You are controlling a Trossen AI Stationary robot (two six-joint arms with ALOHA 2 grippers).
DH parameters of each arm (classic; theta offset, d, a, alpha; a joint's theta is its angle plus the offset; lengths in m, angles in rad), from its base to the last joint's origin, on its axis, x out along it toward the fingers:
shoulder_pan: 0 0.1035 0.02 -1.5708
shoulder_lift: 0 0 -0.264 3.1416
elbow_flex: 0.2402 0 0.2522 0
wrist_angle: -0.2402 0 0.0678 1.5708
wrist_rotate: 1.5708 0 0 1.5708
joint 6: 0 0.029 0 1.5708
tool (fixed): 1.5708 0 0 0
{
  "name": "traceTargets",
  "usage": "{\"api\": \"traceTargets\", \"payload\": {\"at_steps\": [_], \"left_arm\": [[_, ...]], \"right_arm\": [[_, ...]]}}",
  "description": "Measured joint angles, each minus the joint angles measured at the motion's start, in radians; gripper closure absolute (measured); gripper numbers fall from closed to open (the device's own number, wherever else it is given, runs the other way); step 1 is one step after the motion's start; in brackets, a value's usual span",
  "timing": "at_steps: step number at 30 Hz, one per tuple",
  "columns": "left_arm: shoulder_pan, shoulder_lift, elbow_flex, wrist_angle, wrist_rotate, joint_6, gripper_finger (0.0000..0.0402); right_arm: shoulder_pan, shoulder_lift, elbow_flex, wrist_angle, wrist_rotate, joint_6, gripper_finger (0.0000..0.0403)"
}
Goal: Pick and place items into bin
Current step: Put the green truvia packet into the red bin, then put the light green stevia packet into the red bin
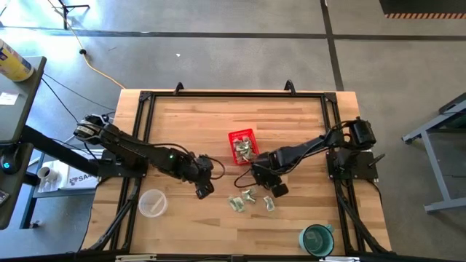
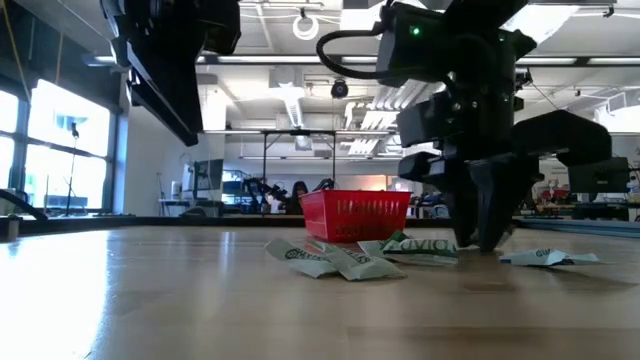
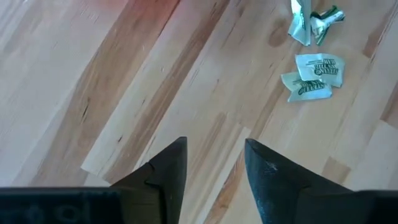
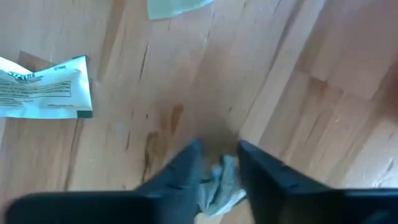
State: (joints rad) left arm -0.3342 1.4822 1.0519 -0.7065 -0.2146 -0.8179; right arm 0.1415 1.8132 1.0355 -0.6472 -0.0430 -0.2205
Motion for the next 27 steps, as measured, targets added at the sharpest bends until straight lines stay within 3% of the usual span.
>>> {"api": "traceTargets", "payload": {"at_steps": [4,10,13,18,22,27], "left_arm": [[0.0,0.0,0.0,0.0,-0.011,0.001,0.0218],[0.0,0.0,0.0,0.001,-0.047,0.004,0.0222],[0.0,0.0,0.0,0.008,-0.063,0.024,0.0223],[0.015,0.03,0.001,0.058,-0.003,0.054,0.0216],[0.013,0.08,0.0,0.152,0.024,0.119,0.0193],[0.013,0.166,0.002,0.309,0.083,0.239,0.0136]], "right_arm": [[0.001,-0.036,-0.005,-0.095,0.094,0.078,0.0388],[-0.037,-0.191,0.045,-0.154,0.177,0.227,0.0395],[-0.087,-0.253,0.098,-0.04,0.172,0.239,0.0395],[-0.203,-0.212,0.146,0.236,-0.003,0.245,0.0346],[-0.272,-0.149,0.172,0.167,-0.015,0.305,0.0269],[-0.294,-0.169,0.175,0.095,-0.063,0.346,0.0151]]}}
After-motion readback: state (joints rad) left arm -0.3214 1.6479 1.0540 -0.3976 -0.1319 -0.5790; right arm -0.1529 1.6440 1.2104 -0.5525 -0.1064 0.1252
